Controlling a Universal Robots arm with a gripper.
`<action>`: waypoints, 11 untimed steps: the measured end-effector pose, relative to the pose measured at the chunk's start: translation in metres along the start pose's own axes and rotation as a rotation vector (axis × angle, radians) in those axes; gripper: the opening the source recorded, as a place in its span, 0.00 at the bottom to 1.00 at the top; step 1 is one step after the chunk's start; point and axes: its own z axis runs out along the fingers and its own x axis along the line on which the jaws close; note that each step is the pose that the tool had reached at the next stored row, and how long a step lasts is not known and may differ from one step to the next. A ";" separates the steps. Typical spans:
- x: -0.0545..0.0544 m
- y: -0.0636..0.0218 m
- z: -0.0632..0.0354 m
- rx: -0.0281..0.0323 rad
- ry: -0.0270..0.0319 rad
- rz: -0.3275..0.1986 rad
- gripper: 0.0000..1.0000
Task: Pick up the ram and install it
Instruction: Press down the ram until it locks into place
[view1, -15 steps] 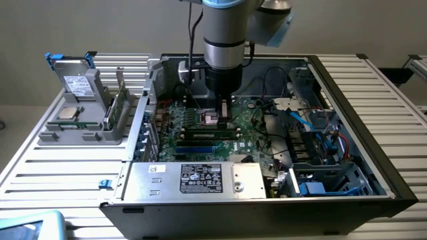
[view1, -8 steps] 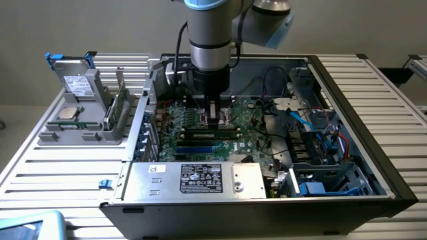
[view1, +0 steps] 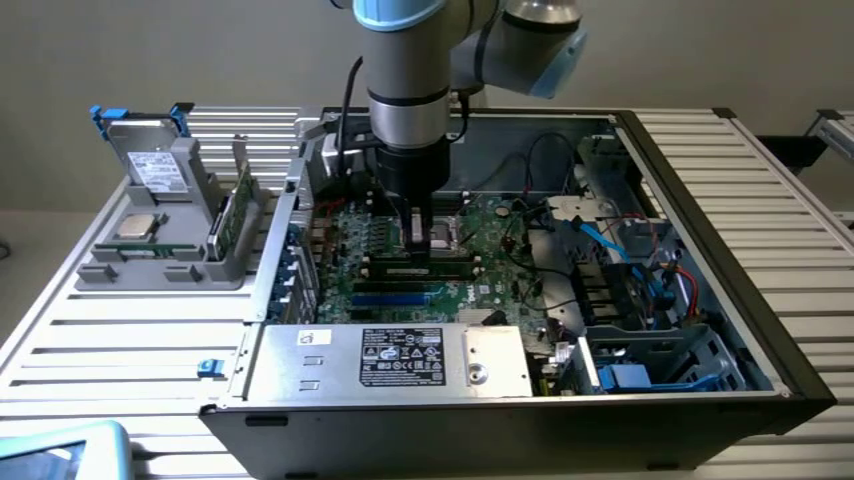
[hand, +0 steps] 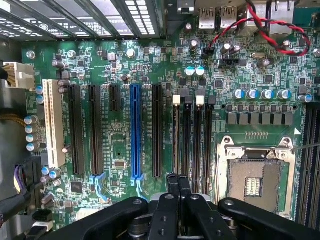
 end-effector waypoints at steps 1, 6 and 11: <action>0.000 0.0000 0.0000 -0.0011 0.0002 0.000 0.11; 0.000 0.0001 0.0007 -0.0052 -0.0001 0.001 0.11; 0.000 -0.0007 0.0032 -0.0094 0.0000 0.000 0.11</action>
